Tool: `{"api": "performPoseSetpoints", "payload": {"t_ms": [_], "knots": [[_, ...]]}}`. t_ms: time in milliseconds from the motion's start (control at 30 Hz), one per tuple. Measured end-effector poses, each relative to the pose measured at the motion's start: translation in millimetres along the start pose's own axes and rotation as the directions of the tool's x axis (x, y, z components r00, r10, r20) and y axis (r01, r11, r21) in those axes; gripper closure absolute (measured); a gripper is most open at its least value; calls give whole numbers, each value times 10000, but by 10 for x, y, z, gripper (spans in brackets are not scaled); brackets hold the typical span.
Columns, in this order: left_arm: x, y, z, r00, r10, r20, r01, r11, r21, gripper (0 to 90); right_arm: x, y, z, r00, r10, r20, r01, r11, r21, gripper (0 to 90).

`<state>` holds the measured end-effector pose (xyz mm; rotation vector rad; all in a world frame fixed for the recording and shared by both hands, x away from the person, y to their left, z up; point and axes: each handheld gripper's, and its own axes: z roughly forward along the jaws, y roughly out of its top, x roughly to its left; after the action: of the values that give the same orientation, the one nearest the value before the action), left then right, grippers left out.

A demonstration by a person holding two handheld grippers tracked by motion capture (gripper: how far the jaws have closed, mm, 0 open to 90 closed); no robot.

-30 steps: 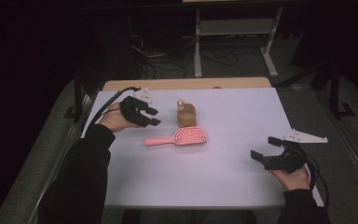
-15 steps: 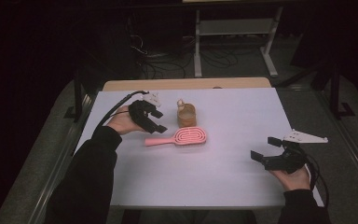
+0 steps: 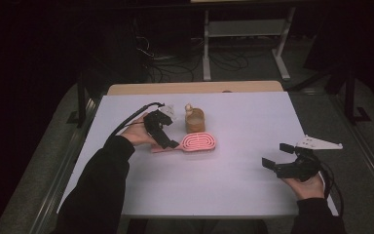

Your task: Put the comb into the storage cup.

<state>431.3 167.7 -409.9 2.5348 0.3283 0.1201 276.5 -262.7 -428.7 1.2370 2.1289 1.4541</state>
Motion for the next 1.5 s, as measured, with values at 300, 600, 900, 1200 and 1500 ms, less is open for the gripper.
{"api": "performPoseSetpoints", "payload": {"t_ms": [300,600,900,1200,1500], "knots": [[20,-22,180,9990,-113,432,114,9999,-40,0,-40,-12,-18,10000,72,49,-72,10000,-42,0],[35,-87,327,9984,-86,555,62,9991,427,0,-52,-20,-14,9999,99,91,-99,9999,26,0],[7,-97,407,9959,98,896,-176,9961,863,47,-50,-21,-15,9999,85,77,-85,10000,40,0],[-15,-96,407,9946,468,924,-562,9931,1026,247,-52,-21,-18,9999,94,85,-94,10000,23,0],[-36,-94,353,9961,543,689,-616,9922,1083,530,-51,-21,-18,9999,87,92,-87,10000,22,0]]}}
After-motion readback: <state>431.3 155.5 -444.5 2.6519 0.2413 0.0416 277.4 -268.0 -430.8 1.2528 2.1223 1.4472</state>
